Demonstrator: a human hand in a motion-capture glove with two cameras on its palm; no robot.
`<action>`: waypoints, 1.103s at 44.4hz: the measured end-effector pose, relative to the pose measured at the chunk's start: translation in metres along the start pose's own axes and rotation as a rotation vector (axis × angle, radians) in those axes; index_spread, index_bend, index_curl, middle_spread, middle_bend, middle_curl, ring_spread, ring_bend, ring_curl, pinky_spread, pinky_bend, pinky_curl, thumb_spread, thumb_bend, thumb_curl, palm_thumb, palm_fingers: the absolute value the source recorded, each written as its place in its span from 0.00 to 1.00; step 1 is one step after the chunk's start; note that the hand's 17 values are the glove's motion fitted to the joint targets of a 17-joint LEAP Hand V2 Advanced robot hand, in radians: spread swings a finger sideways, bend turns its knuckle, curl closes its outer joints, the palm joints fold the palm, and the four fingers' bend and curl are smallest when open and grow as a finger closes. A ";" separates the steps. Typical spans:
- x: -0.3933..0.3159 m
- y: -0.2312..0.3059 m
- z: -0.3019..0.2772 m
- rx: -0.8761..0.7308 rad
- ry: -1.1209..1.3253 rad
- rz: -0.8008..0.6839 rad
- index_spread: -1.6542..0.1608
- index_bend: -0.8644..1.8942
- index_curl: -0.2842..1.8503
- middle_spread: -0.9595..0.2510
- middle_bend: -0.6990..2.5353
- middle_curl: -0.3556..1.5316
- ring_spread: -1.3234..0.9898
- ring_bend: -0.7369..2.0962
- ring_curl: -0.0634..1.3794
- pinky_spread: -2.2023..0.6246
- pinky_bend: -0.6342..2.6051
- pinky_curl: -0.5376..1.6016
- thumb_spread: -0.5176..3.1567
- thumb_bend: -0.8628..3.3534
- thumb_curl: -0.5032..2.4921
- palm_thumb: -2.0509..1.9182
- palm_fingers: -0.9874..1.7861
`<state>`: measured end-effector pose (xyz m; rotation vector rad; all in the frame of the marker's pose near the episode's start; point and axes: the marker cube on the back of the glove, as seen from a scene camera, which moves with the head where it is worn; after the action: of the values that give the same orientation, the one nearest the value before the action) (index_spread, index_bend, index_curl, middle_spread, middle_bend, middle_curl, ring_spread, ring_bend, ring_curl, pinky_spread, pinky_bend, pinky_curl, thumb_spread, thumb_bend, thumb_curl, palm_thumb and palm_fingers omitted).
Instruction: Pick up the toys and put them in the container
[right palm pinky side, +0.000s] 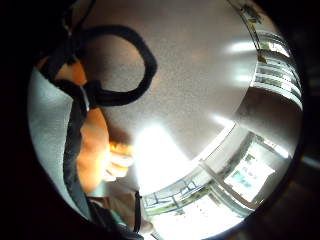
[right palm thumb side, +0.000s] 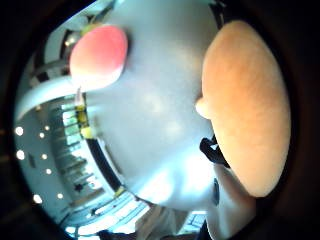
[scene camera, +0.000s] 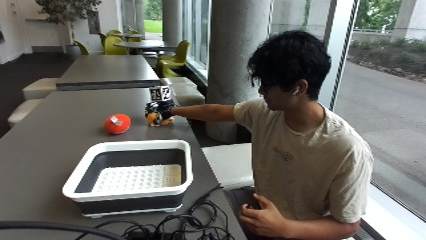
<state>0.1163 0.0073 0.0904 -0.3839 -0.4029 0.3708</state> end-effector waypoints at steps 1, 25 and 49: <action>-0.003 0.002 0.000 0.021 0.009 0.023 0.74 0.38 0.19 0.75 0.29 0.29 0.53 0.49 0.29 0.74 0.53 0.42 0.53 0.26 0.30 0.65 0.50; -0.173 0.096 -0.104 0.340 0.246 -0.389 0.73 0.40 0.23 0.58 0.36 0.38 0.40 0.57 0.40 0.64 0.52 0.44 0.41 0.26 0.39 0.71 0.67; -0.381 0.180 -0.074 0.242 0.151 -0.679 0.71 0.42 0.28 0.51 0.36 0.45 0.37 0.57 0.43 0.63 0.51 0.45 0.35 0.24 0.44 0.71 0.67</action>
<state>-0.2251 -0.0179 -0.1658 -0.0237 -0.3134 -0.2704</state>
